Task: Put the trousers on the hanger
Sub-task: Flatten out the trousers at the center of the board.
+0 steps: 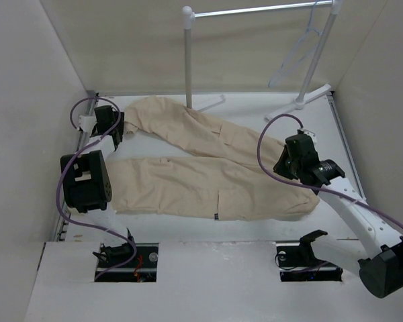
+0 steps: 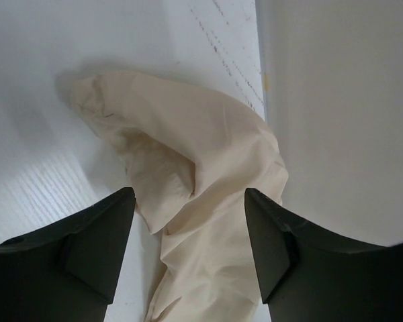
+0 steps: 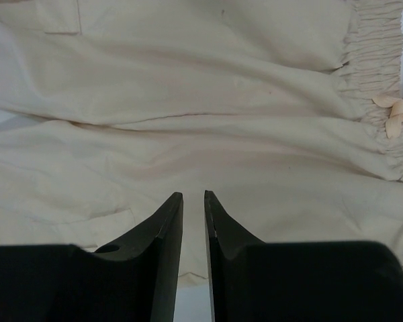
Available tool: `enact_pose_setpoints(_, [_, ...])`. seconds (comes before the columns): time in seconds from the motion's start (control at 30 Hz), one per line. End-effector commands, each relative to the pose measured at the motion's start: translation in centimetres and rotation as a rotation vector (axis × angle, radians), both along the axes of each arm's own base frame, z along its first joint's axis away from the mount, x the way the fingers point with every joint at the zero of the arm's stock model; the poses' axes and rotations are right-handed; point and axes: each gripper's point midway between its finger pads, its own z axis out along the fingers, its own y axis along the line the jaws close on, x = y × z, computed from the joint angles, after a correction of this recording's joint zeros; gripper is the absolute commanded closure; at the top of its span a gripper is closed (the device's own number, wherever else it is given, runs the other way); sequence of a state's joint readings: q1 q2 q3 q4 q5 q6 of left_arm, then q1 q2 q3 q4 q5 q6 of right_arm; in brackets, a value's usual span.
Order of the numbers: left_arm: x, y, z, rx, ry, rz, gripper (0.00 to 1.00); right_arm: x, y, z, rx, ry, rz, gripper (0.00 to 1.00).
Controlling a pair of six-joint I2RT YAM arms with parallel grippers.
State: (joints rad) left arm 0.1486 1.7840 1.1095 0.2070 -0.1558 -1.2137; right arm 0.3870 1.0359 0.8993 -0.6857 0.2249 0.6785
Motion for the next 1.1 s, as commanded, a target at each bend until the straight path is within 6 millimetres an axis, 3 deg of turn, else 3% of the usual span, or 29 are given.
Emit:
enact_pose_setpoints(0.0, [2.5, 1.5, 3.4, 0.004, -0.114, 0.040, 0.36, 1.3, 0.8, 1.3, 0.030, -0.052, 0.009, 0.75])
enact_pose_setpoints(0.37, [7.9, 3.0, 0.4, -0.035, -0.044, 0.035, 0.55, 1.5, 0.9, 1.4, 0.028, -0.046, 0.011, 0.70])
enact_pose_setpoints(0.57, [8.3, 1.9, 1.6, -0.077, -0.065, -0.019, 0.88, 2.0, 0.1, 1.4, 0.011, -0.054, 0.008, 0.54])
enact_pose_setpoints(0.67, [8.2, 1.6, 5.2, -0.074, -0.117, -0.035, 0.97, 2.4, 0.0, 1.7, 0.018, -0.066, 0.008, 0.51])
enact_pose_setpoints(0.83, [7.2, 0.2, 17.7, 0.037, -0.293, -0.098, 0.99, 3.2, 0.2, 2.2, 0.052, -0.096, 0.013, 0.48])
enact_pose_setpoints(0.93, [5.3, -1.8, 23.5, 0.096, -0.376, -0.153, 0.99, 3.5, 0.5, 2.0, 0.065, -0.100, 0.023, 0.48])
enact_pose_setpoints(1.0, [3.6, -3.0, 25.1, 0.141, -0.389, -0.184, 0.99, 3.6, 0.6, 1.8, 0.071, -0.099, 0.030, 0.47])
enact_pose_setpoints(1.07, [1.5, -3.8, 25.1, 0.199, -0.367, -0.207, 0.98, 3.7, 0.8, 1.7, 0.080, -0.100, 0.039, 0.44])
